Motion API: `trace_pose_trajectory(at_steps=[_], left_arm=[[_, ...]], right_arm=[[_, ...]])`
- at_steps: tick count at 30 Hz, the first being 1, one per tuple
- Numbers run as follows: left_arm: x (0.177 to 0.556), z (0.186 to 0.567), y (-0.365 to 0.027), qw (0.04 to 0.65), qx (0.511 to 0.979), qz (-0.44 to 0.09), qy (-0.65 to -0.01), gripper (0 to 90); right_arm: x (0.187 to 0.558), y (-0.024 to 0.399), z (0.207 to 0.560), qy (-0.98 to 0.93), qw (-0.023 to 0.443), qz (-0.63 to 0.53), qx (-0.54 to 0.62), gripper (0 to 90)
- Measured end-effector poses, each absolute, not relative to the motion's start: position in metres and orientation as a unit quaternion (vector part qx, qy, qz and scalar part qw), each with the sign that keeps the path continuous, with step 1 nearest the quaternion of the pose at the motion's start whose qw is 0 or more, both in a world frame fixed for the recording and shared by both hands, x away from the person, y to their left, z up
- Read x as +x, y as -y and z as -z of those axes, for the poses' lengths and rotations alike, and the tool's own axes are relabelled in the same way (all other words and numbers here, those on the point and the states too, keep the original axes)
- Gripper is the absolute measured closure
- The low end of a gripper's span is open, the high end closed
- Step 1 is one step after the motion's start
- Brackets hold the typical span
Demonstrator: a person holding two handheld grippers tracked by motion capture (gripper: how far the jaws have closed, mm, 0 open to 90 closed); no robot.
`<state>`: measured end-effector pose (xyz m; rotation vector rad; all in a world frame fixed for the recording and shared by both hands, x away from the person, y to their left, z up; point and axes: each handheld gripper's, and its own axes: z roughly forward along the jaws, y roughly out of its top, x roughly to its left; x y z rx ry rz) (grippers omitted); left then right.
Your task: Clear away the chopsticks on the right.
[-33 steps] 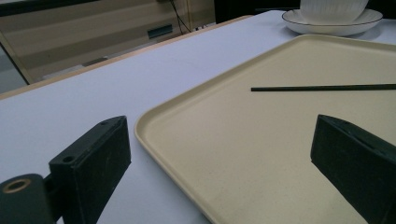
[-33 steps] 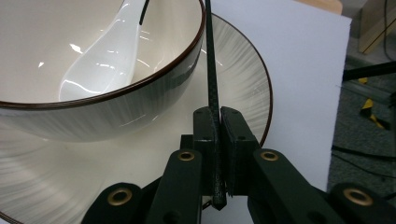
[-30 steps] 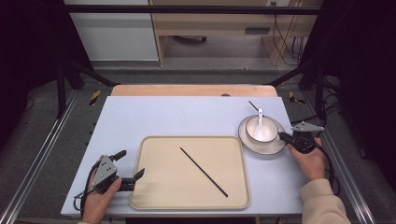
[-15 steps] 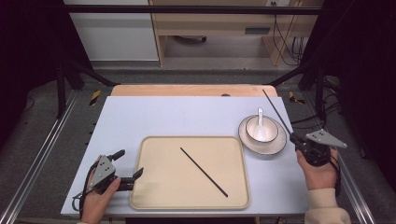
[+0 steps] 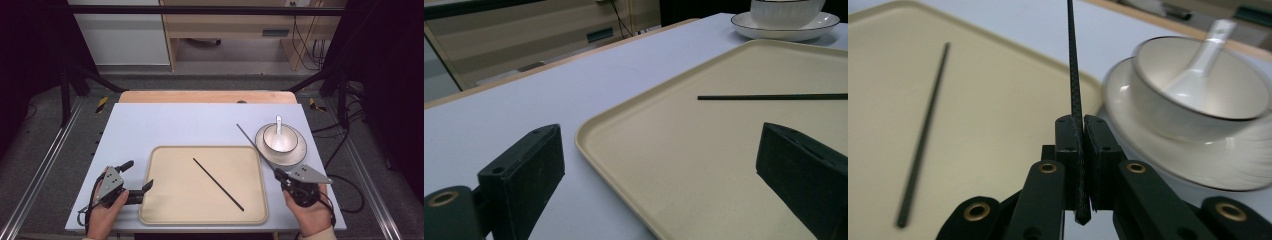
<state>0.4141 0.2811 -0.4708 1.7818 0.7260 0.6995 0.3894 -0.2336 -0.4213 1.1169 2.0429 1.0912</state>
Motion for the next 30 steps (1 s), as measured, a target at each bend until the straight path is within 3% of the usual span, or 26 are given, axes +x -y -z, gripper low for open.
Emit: trace_pose_trajectory(at_steps=[12, 30], left_arm=[[0.415, 0.472, -0.279, 0.519, 0.747, -0.288, -0.301, 5.1], [0.415, 0.471, -0.278, 0.525, 0.743, -0.287, -0.3, 4.7]], right_arm=[[0.39, 0.191, 0.444, -0.795, 0.167, -0.419, 0.405, 85.4], [0.394, 0.179, 0.459, -0.809, 0.126, -0.396, 0.416, 85.3]])
